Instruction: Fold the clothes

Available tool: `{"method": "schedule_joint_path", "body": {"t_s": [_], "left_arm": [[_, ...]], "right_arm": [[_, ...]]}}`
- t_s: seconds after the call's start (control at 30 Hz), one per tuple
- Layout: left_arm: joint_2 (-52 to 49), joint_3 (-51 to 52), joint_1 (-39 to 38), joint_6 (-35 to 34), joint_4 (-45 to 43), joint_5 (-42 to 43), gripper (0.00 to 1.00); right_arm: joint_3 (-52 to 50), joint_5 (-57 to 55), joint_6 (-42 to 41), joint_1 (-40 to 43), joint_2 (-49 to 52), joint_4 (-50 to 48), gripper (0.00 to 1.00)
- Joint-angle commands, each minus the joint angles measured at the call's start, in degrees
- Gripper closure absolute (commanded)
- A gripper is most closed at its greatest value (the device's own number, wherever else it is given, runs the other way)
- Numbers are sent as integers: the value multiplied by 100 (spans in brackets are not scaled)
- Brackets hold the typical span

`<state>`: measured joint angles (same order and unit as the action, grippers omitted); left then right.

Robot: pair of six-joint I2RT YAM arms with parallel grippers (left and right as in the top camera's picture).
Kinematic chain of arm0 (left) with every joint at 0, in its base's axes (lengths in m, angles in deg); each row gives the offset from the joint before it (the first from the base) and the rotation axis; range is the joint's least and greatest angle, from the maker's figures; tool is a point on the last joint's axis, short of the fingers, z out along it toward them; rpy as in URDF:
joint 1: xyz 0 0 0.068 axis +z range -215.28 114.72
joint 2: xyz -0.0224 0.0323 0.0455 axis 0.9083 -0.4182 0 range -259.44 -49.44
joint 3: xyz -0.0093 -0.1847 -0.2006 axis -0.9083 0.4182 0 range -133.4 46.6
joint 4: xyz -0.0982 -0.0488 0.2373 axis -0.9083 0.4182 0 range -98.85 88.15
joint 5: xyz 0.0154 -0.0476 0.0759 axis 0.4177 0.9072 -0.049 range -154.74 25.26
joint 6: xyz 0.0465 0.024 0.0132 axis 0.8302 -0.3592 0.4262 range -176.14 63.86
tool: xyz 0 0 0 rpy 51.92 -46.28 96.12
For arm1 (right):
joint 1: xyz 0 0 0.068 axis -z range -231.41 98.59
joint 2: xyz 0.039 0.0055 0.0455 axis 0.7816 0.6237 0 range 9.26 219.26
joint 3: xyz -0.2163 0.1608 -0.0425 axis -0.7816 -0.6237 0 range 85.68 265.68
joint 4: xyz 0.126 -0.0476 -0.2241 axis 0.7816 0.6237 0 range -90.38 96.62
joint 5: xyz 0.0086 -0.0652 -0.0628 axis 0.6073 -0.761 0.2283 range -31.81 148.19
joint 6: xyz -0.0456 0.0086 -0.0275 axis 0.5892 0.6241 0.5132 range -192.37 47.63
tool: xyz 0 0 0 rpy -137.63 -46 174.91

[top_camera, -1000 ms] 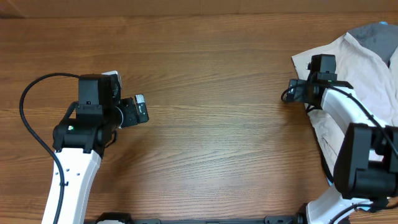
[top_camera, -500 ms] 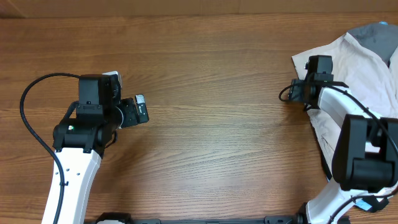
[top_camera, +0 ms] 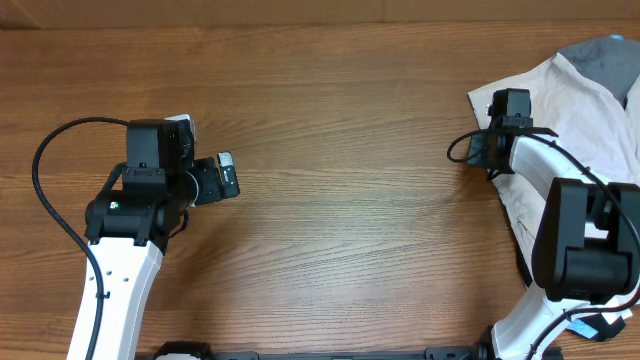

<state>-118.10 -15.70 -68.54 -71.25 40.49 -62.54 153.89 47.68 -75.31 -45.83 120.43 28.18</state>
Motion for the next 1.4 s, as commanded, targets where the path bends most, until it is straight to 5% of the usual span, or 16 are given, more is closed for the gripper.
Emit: {"method": "schedule_joint_path", "body": {"t_s": [0.0,0.27,0.43,0.63,0.87,0.97,1.0,1.03,1.07,1.37], "left_arm": [[-46,-162,35,-35,-2,83,0],[-46,-162,35,-33,-13,81,0],[-46,-162,35,-33,-35,79,0],[-46,-162,35,-33,-87,79,0],[-46,-162,35,-33,-129,81,0],[-46,-162,35,-33,-166,79,0],[-46,-162,35,-33,-192,79,0],[-46,-162,35,-33,-221,81,0],[-46,-162,35,-33,-258,81,0],[-52,-162,15,-229,-490,708,0]], "right_arm": [[673,0,-4,2,-374,208,96],[2583,380,-4,-387,-608,2369,96],[3346,678,-188,-1325,-608,2865,96],[3377,678,-981,-2494,-538,1908,96],[3377,713,-1259,-2876,-330,-433,96],[3377,1021,-1255,-2879,-184,-699,95],[3377,1064,-1252,-2879,-109,-570,77],[3377,1062,-1198,-2876,-63,-332,32],[3377,949,-1167,-2868,-52,-90,5],[3383,-492,-1482,-1794,-1152,2280,0]]}}
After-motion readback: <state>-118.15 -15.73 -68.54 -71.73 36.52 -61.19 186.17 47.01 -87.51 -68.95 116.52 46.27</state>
